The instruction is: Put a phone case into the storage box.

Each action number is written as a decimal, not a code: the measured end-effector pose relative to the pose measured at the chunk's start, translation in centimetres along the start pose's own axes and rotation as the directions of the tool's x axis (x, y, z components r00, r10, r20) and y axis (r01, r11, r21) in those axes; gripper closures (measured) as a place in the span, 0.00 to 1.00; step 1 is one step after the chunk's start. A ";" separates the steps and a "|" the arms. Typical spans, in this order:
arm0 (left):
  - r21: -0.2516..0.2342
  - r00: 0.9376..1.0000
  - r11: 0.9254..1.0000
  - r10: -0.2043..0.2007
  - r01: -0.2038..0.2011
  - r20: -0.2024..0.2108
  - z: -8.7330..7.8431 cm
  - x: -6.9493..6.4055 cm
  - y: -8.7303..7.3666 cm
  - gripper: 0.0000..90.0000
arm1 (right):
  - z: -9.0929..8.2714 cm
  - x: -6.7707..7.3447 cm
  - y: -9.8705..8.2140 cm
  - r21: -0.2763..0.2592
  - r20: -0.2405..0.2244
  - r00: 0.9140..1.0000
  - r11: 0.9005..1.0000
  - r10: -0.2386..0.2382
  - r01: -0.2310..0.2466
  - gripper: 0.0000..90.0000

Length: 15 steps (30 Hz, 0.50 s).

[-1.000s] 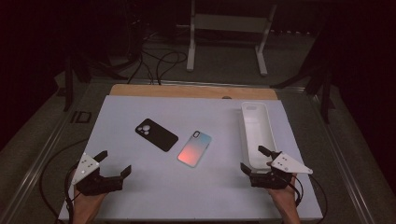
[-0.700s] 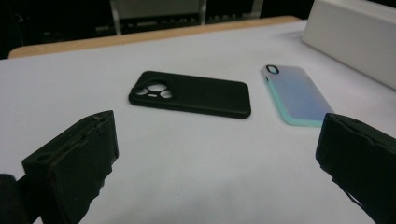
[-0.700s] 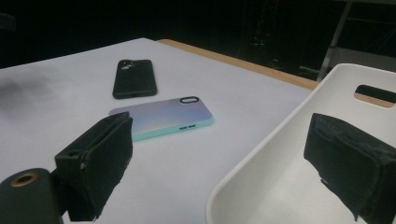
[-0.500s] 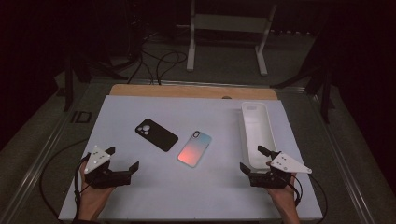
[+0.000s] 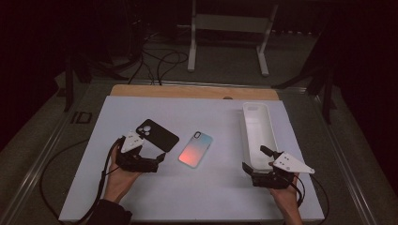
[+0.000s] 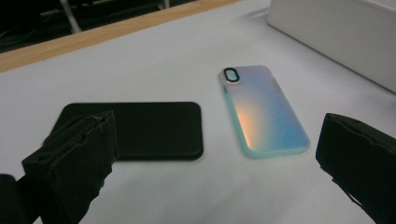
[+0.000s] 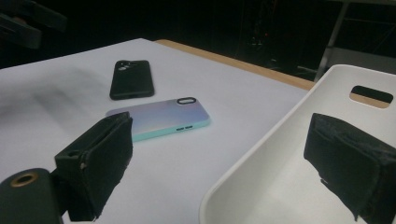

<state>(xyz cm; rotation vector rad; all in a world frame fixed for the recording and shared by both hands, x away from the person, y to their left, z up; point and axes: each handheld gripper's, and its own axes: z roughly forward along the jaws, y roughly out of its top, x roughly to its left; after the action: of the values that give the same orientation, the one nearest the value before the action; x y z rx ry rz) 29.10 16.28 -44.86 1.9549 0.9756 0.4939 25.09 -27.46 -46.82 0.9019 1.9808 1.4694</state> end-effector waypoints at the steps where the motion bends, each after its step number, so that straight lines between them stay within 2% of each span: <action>1: 0.005 1.000 1.000 0.003 -0.003 0.005 0.4 -0.2 0.2 0.00 | 0.0 0.0 0.0 0.000 0.000 1.000 1.000 0.001 -0.001 0.09; 7: 0.045 0.999 0.999 0.026 -0.028 0.026 2.9 -1.2 1.4 0.00 | 0.1 0.0 0.0 0.002 -0.002 1.000 1.000 -0.002 0.002 0.09; 15: 0.115 0.999 0.993 0.026 -0.031 0.041 6.6 -2.1 1.7 0.00 | 0.1 -0.1 0.0 0.004 0.000 1.000 1.000 -0.005 0.005 0.09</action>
<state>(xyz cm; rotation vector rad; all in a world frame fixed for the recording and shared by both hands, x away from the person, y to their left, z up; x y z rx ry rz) 32.81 10.63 -46.95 2.0766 0.9717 0.4215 25.21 -27.51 -46.84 0.8983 1.9853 1.4636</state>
